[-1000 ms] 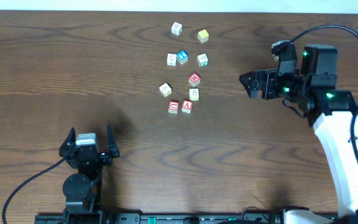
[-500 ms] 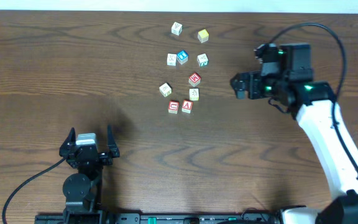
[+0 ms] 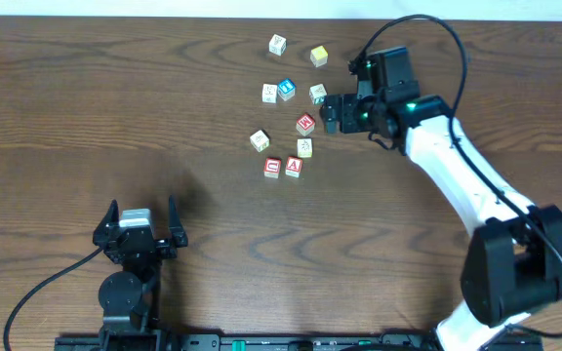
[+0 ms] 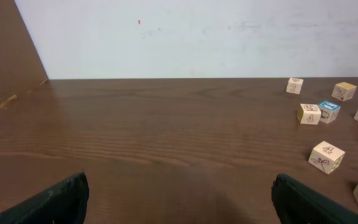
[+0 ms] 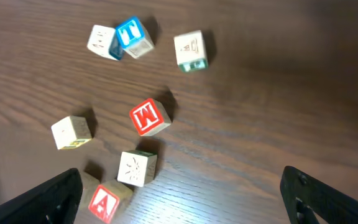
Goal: Lift 4 blocks
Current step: 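Swing the right gripper up and over the block cluster, then lower the right gripper and close on the green-topped wooden block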
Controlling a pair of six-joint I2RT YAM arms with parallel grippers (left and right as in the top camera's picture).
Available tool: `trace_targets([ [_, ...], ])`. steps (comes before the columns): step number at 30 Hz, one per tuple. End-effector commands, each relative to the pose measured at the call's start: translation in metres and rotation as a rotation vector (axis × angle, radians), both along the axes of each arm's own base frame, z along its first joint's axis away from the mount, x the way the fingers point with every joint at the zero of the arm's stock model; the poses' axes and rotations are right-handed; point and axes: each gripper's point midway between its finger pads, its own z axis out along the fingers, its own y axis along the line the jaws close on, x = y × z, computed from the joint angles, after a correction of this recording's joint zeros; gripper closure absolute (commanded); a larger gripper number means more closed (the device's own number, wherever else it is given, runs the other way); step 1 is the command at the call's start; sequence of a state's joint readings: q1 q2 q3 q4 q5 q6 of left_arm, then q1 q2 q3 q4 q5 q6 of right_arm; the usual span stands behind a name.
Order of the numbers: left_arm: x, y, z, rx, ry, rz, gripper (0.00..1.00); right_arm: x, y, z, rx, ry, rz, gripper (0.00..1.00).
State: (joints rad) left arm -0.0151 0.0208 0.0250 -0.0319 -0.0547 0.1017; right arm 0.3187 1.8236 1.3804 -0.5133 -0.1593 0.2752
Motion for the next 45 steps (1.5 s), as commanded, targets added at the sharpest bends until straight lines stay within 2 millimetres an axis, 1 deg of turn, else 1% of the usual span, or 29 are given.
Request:
trace_targets([
  [1, -0.001, 0.0, -0.019, 0.0, 0.056, 0.004, 0.06, -0.002, 0.021, -0.017, 0.041, 0.07, -0.093, 0.06],
  [4, -0.001, 0.0, -0.019, 0.0, 0.056, 0.004, 0.06, -0.012, 0.047, -0.028, 0.064, 0.107, -0.09, 0.07],
  [6, -0.001, 0.0, -0.019, 0.0, 0.056, 0.004, 0.06, -0.019, 0.067, -0.03, 0.069, 0.101, -0.054, 0.01],
  [7, -0.001, 0.0, -0.019, 0.0, 0.056, 0.004, 0.06, -0.021, 0.076, -0.03, 0.063, 0.089, -0.042, 0.01],
  [9, -0.001, 0.0, -0.019, 0.0, 0.056, 0.004, 0.06, -0.022, 0.083, -0.031, 0.03, 0.062, -0.067, 0.01],
  [13, -0.001, 0.0, -0.019, 0.0, 0.056, 0.004, 0.06, -0.023, 0.083, -0.036, -0.032, 0.028, -0.134, 0.13],
  [18, -0.001, 0.0, -0.019, 0.0, 0.056, 0.004, 0.06, -0.018, 0.071, -0.05, -0.111, 0.008, -0.194, 0.14],
  [20, -0.001, 0.0, -0.019, 0.0, 0.056, 0.004, 0.06, -0.014, 0.068, -0.058, -0.126, 0.008, -0.21, 0.17],
  [23, -0.001, 0.0, -0.019, 0.0, 0.056, 0.004, 0.06, -0.01, 0.069, -0.068, -0.125, 0.009, -0.215, 0.18],
  [27, -0.001, 0.0, -0.019, 0.0, 0.056, 0.004, 0.06, -0.006, 0.071, -0.079, -0.124, 0.011, -0.221, 0.25],
  [29, -0.001, 0.0, -0.019, 0.0, 0.056, 0.004, 0.06, -0.006, 0.07, -0.084, -0.126, 0.017, -0.238, 0.32],
  [31, -0.001, 0.0, -0.019, 0.0, 0.056, 0.004, 0.06, -0.005, 0.07, -0.084, -0.125, 0.011, -0.241, 0.4],
  [34, -0.001, 0.0, -0.019, 0.0, 0.056, 0.004, 0.06, -0.002, 0.071, -0.083, -0.119, -0.002, -0.243, 0.48],
  [38, -0.001, 0.0, -0.019, 0.0, 0.056, 0.004, 0.06, -0.002, 0.067, -0.083, -0.129, 0.0, -0.25, 0.47],
  [41, -0.001, 0.0, -0.019, 0.0, 0.056, 0.004, 0.06, -0.003, 0.061, -0.085, -0.155, 0.007, -0.262, 0.51],
  [45, -0.001, 0.0, -0.019, 0.0, 0.056, 0.004, 0.06, -0.004, 0.054, -0.087, -0.177, 0.013, -0.274, 0.5],
])
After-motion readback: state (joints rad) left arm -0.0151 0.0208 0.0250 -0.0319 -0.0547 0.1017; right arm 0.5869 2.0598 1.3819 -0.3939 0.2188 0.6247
